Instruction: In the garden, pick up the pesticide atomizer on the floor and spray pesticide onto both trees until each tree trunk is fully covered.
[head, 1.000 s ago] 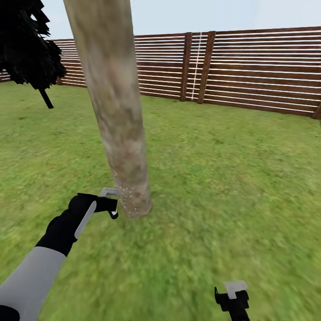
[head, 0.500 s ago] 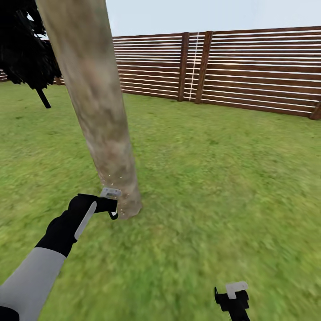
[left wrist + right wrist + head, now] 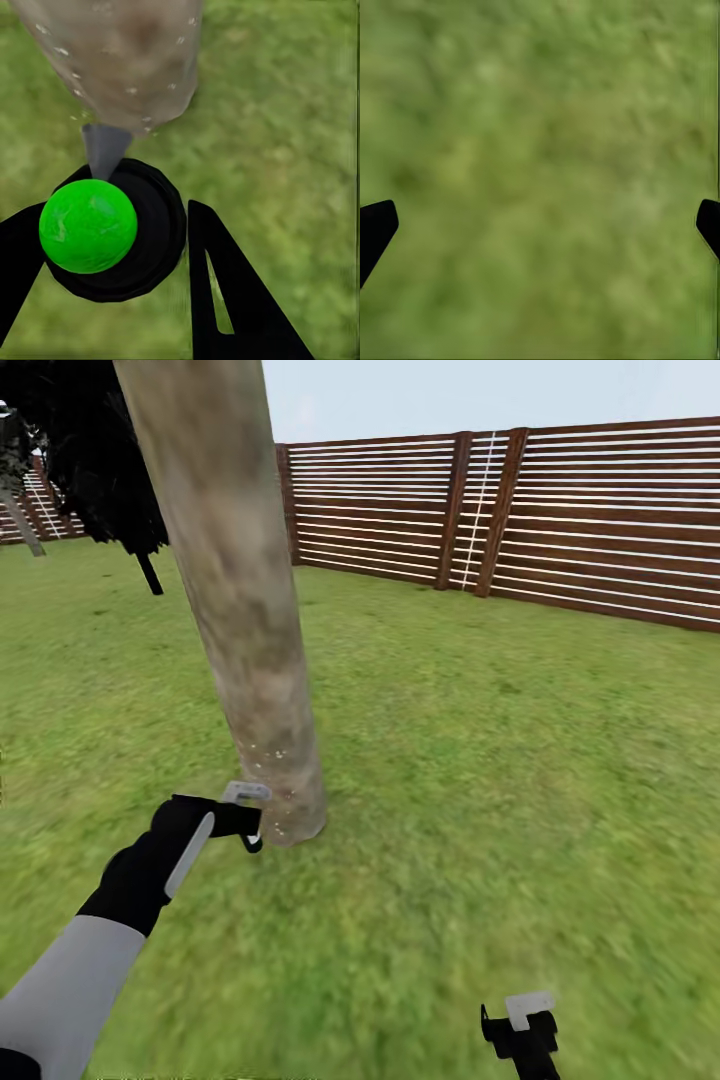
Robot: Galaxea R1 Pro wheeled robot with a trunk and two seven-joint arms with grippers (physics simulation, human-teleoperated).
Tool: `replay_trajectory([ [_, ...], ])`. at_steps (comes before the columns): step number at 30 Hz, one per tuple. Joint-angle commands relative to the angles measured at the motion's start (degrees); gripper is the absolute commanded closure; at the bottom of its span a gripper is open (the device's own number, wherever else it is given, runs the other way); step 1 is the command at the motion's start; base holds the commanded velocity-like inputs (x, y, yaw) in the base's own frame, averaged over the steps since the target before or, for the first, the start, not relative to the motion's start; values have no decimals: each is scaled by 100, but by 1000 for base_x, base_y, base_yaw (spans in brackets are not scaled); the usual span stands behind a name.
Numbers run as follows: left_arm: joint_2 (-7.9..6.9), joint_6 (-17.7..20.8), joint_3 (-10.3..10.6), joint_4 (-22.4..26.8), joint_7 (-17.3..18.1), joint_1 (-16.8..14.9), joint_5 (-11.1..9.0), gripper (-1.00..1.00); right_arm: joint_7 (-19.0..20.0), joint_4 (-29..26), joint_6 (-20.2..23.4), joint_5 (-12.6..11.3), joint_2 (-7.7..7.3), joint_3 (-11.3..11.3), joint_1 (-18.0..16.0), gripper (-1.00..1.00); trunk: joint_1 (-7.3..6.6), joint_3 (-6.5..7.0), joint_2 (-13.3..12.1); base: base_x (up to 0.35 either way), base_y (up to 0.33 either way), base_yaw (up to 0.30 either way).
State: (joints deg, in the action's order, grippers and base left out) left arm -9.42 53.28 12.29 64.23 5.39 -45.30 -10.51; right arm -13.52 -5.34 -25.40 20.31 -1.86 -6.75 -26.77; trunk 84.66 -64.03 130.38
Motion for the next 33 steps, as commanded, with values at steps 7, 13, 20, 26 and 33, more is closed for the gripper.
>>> replay_trajectory([
  [7, -41, 25, 5, -50, -16, 5, -4, 100, -19, 7, -18, 69, -7, -46, -3, -100, -1, -5, 2, 62, -273, 16],
  [13, -142, 25, -159, -95, -746, 21, -3, 100, -26, 7, -18, 62, -7, -46, -3, -100, -1, -5, 2, 149, -268, 0],
  [20, -35, 10, -157, -97, -793, 21, -56, 100, -31, 7, -18, 60, -7, -46, -3, -100, -1, -5, 2, 149, -268, 189],
  [26, -41, 16, -165, -104, -786, 21, -55, 100, -28, 7, -18, 60, -6, -46, -3, -100, -1, -5, 2, 123, -268, 277],
  [33, -42, 2, -167, -142, -796, 73, -35, 100, -28, 7, -18, 62, -7, -46, -3, -100, -1, -5, 2, 95, -268, 277],
])
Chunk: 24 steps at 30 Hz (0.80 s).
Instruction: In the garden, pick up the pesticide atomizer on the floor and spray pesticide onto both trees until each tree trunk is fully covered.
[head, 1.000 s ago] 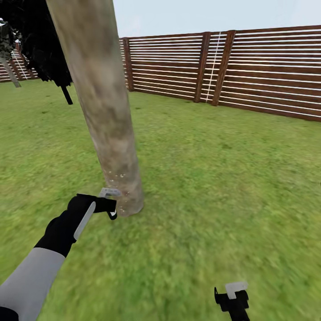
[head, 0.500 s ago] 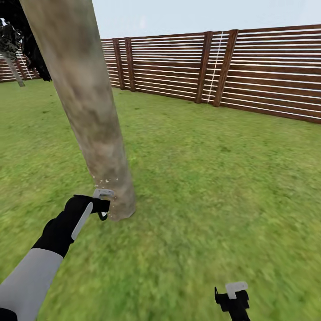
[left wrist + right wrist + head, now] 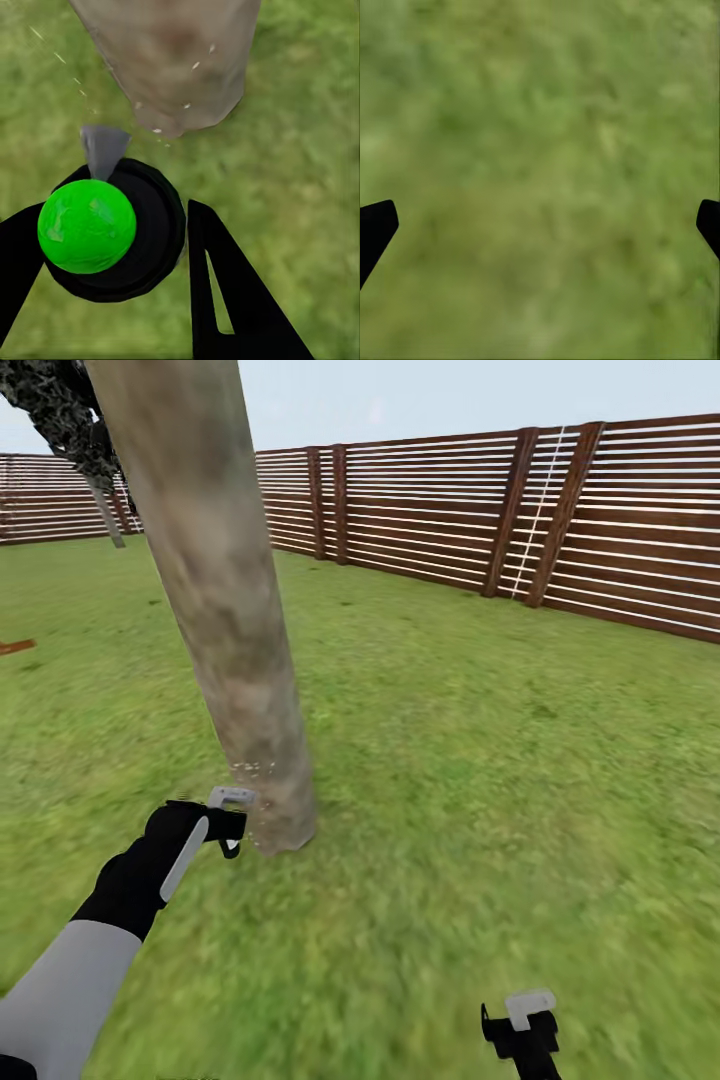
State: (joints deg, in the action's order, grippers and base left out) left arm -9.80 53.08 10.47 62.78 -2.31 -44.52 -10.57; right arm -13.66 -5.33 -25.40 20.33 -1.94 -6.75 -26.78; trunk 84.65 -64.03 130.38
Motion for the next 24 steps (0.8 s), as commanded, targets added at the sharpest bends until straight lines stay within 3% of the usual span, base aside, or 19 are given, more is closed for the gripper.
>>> replay_trajectory([
  [1, -19, 6, 5, -79, -33, 31, -19, 100, -14, 6, -18, 63, 3, -46, -2, -100, 0, -4, 2, 92, -268, 253],
  [3, -68, -16, -21, -236, -29, 109, -26, 100, -11, 6, -18, 66, 4, -46, -2, -100, 0, -4, 2, 87, -268, 117],
  [6, -78, -164, -292, -592, -9, 241, -3, 100, -7, 6, -18, 67, 5, -46, -2, -100, 0, -4, 2, 84, -268, 23],
  [8, 1, -262, -321, -684, -12, 256, -11, 100, -9, 6, -18, 67, 4, -46, -2, -100, 0, -4, 2, 84, -268, 2],
  [11, 364, -288, -286, -704, -15, 259, 6, 100, -6, 6, -18, 67, 4, -46, -2, -100, 0, -4, 2, 84, -268, 0],
  [12, 378, -294, -285, -706, -15, 261, 9, 100, -6, 6, -18, 67, 2, -46, -2, -100, 0, -4, 2, 84, -268, 0],
  [14, 247, -308, -348, -769, -15, 343, 17, 100, -6, 6, -18, 67, 1, -46, -2, -100, 0, -4, 2, 84, -268, 0],
  [17, -389, -610, -474, -905, -15, 519, -3, 100, -6, 10, -18, 67, 3, -46, -2, -100, 0, -4, 2, 84, -268, 0],
  [19, -450, -879, -500, -1053, -19, 591, 0, 100, -6, 9, -18, 67, 1, -46, -2, -100, 0, -4, 2, 88, -268, 0],
  [20, -437, -980, -491, -1146, -21, 605, -1, 100, -6, 8, -18, 67, 1, -46, -2, -100, 0, -4, 2, 94, -268, 0],
  [22, -176, -1312, -495, -1427, -26, 618, -1, 100, -6, 9, -18, 67, 1, -46, -2, -100, 0, -4, 2, 133, -264, 18],
  [24, -26, -1670, -494, -1658, -31, 619, 3, 100, -6, 10, -18, 67, 1, -46, -2, -100, 0, -4, 2, 167, -248, 171],
])
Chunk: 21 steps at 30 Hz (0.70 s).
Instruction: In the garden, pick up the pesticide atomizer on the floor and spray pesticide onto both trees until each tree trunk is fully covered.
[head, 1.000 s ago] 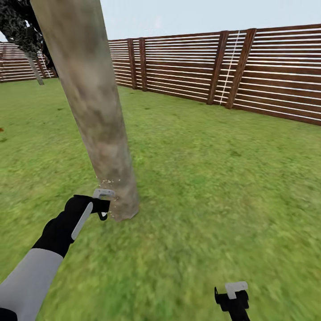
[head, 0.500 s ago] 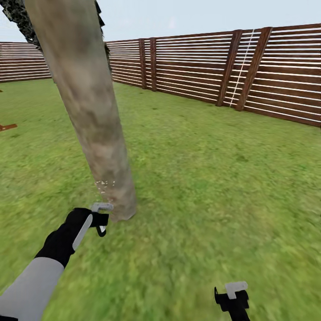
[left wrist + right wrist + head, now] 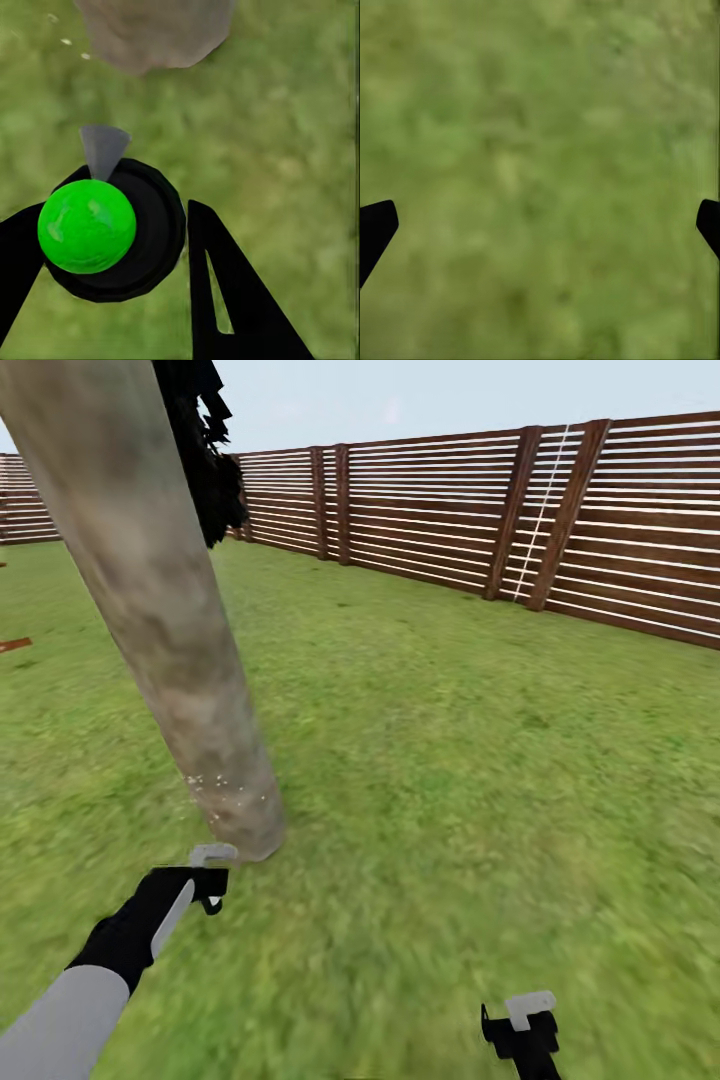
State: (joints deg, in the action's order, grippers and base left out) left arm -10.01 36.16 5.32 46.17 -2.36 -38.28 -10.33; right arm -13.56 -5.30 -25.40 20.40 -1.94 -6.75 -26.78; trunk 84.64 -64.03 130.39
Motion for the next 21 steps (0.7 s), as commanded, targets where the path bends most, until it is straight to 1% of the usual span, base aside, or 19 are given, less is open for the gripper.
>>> replay_trajectory([
  [1, 13, -81, 10, -91, -27, -5, -21, 100, -15, 6, -18, 61, 1, -46, -3, -100, 1, -4, 2, 193, -232, 241],
  [2, -27, -150, -28, -193, -27, -3, -24, 100, -12, 5, -18, 61, 1, -46, -3, -100, 1, -4, 2, 214, -217, 263],
  [3, -90, -177, -123, -279, -27, 1, -22, 100, -10, 7, -18, 61, 1, -46, -3, -100, 1, -4, 2, 222, -211, 270],
  [4, -241, -193, -276, -376, -28, 3, -24, 100, -11, 7, -18, 61, 1, -46, -3, -100, 1, -4, 2, 226, -207, 274],
  [5, -381, -204, -383, -463, -28, 4, -25, 100, -11, 7, -18, 61, 1, -46, -3, -100, 1, -4, 2, 228, -205, 276],
  [6, -457, -247, -437, -544, -28, 4, -21, 100, -13, 7, -18, 61, 1, -46, -3, -100, 1, -4, 2, 229, -205, 277],
  [7, -474, -484, -452, -702, -31, 4, -16, 100, -13, 5, -18, 61, 1, -46, -3, -100, 1, -4, 2, 229, -204, 278],
  [8, -446, -704, -451, -884, -34, 4, -14, 100, -10, 4, -18, 61, 1, -46, -3, -100, 1, -4, 2, 230, -203, 278],
  [9, -368, -860, -452, -1070, -35, 4, -13, 100, -8, 7, -18, 61, 1, -46, -3, -100, 1, -4, 2, 230, -203, 278],
  [10, -292, -922, -452, -1156, -35, 4, -10, 100, -7, 7, -18, 61, 1, -46, -3, -100, 1, -4, 2, 231, -202, 278],
  [11, -143, -976, -452, -1232, -36, 5, -7, 100, -6, 8, -18, 61, 1, -46, -3, -100, 1, -4, 2, 231, -202, 278],
  [12, 90, -1014, -445, -1286, -40, 5, -3, 100, -6, 10, -18, 61, 1, -46, -3, -100, 1, -4, 2, 231, -202, 276],
  [13, 207, -1025, -439, -1305, -100, 5, 43, 100, -6, 8, -18, 61, 1, -46, -3, -100, 1, -4, 2, 231, -202, 171],
  [14, 254, -1035, -440, -1320, -225, 5, 186, 100, -6, 10, -18, 61, 1, -46, -3, -100, 1, -4, 2, 231, -202, 70],
  [15, 250, -1132, -447, -1406, -310, 5, 333, 100, -6, 11, -18, 61, 1, -46, -3, -100, 1, -4, 2, 232, -200, 29],
  [16, 196, -1595, -468, -1996, -388, 5, 460, 100, -13, 11, -18, 61, 1, -46, -3, -100, 1, -4, 2, 259, -175, 3],
  [17, 198, -1762, -444, -2270, -403, 5, 476, 100, -14, 11, -18, 61, 1, -46, -3, -100, 1, -4, 2, 275, -168, 1],
  [21, 264, -1812, -441, -2330, -421, 5, 477, 100, -8, 11, -18, 61, 1, -46, -3, -100, 1, -4, 2, 279, -167, 0],
])
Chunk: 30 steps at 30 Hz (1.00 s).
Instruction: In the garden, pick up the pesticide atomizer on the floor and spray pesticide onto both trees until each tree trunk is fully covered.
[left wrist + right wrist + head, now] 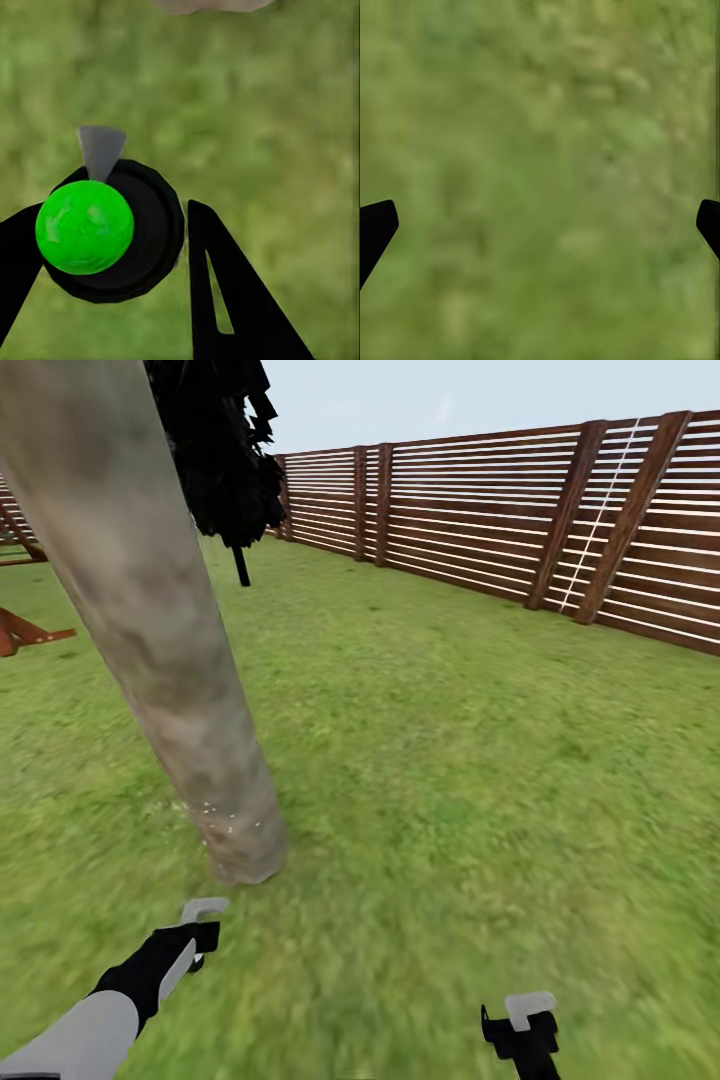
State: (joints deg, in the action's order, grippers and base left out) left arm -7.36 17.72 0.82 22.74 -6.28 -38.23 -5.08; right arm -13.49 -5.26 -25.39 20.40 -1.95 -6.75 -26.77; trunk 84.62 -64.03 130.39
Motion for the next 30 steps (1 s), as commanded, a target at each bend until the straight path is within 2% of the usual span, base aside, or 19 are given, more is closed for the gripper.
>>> replay_trajectory([
  [1, -4, 31, 8, 12, -26, 0, -47, 100, -14, 8, -18, 60, 1, -46, -4, -100, 2, -4, 2, 279, -167, 0],
  [6, 10, 31, 7, -4, -23, 0, -54, 100, -13, 8, -18, 60, 10, -40, -4, -100, 2, -4, 2, 226, -192, 98],
  [10, 15, 35, 6, -11, -22, 0, -54, 100, -13, 8, -18, 60, 10, -37, -4, -100, 2, -4, 2, 30, -262, 268],
  [15, 6, 37, -1, -2, -22, 0, -63, 100, -13, 8, -18, 60, 10, -37, -4, -100, 2, -4, 2, 1, -41, 275],
  [25, -3, 38, -9, 3, -36, 0, -63, 100, -39, 8, -18, 56, 2, -46, -4, -100, 2, -4, 2, 79, -222, 28],
  [30, -35, 47, -26, 3, -39, 0, -100, 100, -39, 8, -18, 53, 1, -46, -4, -100, 2, -4, 2, 0, -274, 228],
])
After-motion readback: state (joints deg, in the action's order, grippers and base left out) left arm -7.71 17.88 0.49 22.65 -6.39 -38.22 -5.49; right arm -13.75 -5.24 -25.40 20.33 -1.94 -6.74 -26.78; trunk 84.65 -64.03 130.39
